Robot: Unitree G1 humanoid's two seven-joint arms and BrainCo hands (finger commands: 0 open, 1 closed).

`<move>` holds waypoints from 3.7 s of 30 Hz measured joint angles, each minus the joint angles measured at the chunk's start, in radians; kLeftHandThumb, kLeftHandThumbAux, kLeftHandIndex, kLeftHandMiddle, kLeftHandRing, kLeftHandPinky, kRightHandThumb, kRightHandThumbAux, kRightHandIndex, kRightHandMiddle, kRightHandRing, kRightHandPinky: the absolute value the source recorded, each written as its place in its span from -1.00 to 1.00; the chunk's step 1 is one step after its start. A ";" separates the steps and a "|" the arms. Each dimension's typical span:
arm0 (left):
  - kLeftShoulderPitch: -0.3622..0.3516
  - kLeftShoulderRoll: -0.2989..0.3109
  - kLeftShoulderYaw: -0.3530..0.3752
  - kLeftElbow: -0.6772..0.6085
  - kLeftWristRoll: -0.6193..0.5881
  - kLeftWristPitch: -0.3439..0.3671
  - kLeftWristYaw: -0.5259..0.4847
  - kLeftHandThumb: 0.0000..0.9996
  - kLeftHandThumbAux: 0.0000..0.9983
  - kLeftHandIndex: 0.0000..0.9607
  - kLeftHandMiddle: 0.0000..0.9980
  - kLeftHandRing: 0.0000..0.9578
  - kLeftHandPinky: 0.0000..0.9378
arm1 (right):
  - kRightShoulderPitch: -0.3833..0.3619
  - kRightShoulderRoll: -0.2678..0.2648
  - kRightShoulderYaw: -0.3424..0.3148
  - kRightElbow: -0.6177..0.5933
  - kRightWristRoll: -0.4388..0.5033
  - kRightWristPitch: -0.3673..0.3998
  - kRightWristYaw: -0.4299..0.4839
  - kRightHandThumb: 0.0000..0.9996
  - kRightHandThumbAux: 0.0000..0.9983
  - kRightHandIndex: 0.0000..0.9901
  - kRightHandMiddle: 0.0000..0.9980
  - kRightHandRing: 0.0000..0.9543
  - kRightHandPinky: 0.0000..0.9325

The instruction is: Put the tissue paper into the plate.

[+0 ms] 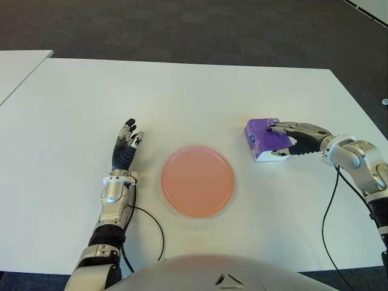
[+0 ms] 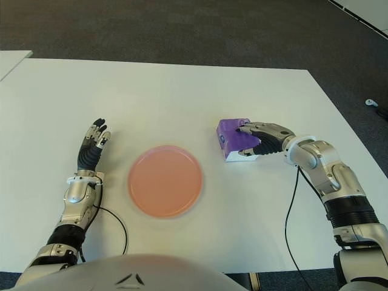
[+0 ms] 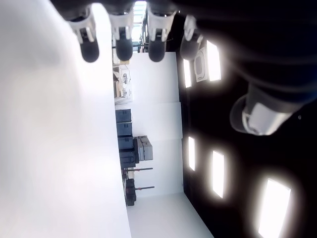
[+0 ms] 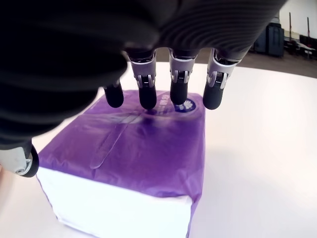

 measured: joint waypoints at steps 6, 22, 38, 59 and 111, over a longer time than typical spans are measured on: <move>0.000 0.000 -0.001 -0.001 0.001 0.001 0.000 -1.00 -0.04 -1.00 -1.00 -1.00 -1.00 | -0.021 -0.004 -0.012 0.001 0.003 -0.013 -0.012 -0.10 -0.28 -1.00 -1.00 -1.00 -1.00; 0.000 0.000 0.000 -0.007 0.000 0.000 0.000 -1.00 -0.04 -1.00 -1.00 -1.00 -1.00 | -0.084 -0.022 -0.073 -0.050 0.044 -0.008 0.015 -0.03 -0.30 -1.00 -1.00 -1.00 -1.00; 0.001 0.000 0.000 -0.012 0.001 0.008 0.000 -1.00 -0.04 -1.00 -1.00 -1.00 -1.00 | -0.134 -0.022 -0.065 -0.062 0.034 -0.037 0.019 0.01 -0.27 -1.00 -1.00 -1.00 -1.00; 0.001 -0.002 -0.001 -0.012 0.000 0.008 0.000 -1.00 -0.05 -1.00 -1.00 -1.00 -1.00 | -0.137 -0.018 0.042 0.012 -0.034 -0.193 -0.007 -0.13 -0.24 -1.00 -1.00 -1.00 -1.00; 0.018 0.000 -0.001 -0.029 0.010 0.009 0.000 -1.00 -0.07 -1.00 -1.00 -1.00 -1.00 | -0.205 0.017 0.132 0.290 -0.190 -0.233 -0.191 0.02 -0.26 -1.00 -1.00 -1.00 -1.00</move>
